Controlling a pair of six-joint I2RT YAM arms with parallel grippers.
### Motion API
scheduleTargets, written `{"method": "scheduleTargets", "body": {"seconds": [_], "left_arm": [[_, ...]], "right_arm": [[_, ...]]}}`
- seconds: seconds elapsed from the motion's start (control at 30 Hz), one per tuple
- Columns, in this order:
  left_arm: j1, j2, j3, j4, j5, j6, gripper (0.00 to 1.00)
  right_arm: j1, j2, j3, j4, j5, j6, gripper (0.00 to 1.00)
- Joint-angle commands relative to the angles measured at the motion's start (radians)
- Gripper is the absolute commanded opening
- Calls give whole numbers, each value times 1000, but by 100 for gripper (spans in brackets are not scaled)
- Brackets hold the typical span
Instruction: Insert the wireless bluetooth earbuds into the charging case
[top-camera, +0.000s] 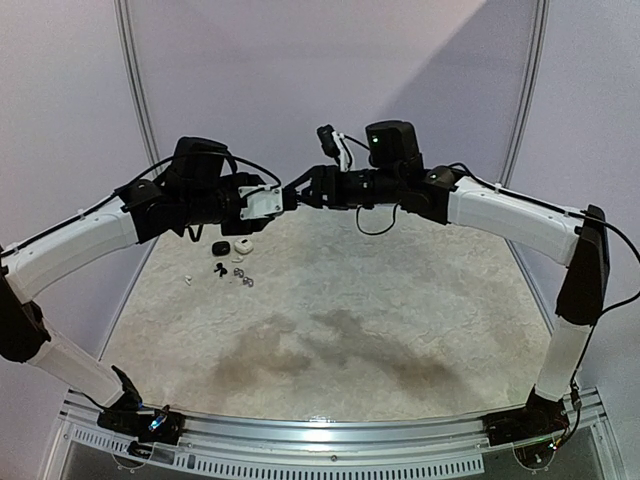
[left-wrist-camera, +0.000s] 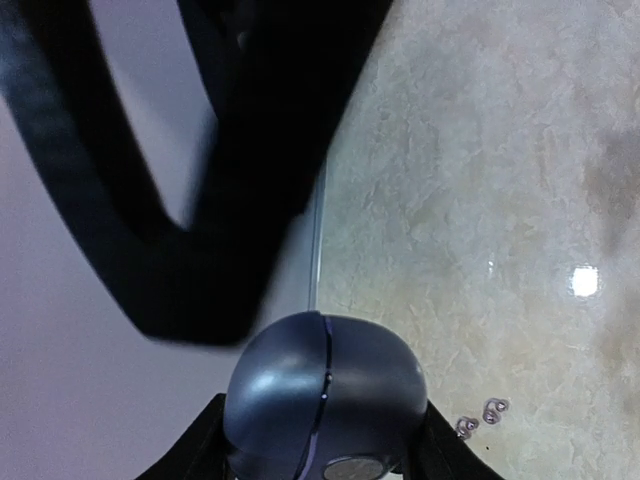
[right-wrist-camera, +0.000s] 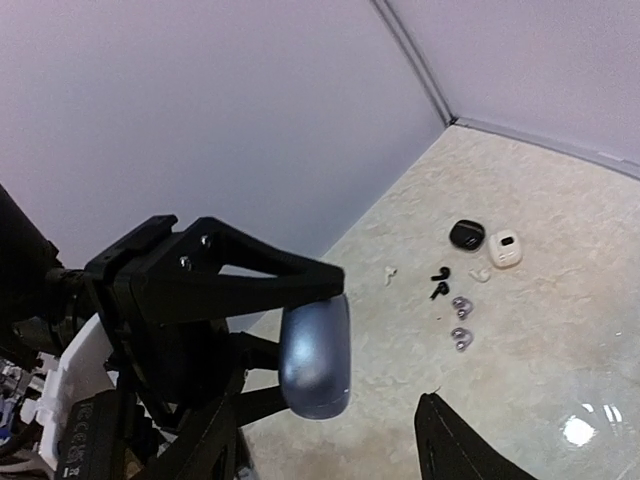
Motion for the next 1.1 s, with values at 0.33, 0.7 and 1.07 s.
{"method": "scheduleTargets", "body": {"seconds": [0.33, 0.7, 1.07], "left_arm": [[-57, -43, -5, 36, -35, -18, 0], [-66, -57, -16, 40, -43, -14, 0], [-62, -77, -31, 33, -42, -55, 92]], "right_arm": [[46, 87, 21, 136, -83, 97, 36], [46, 116, 50, 136, -120, 107, 10], [44, 118, 68, 169, -151, 77, 0]]}}
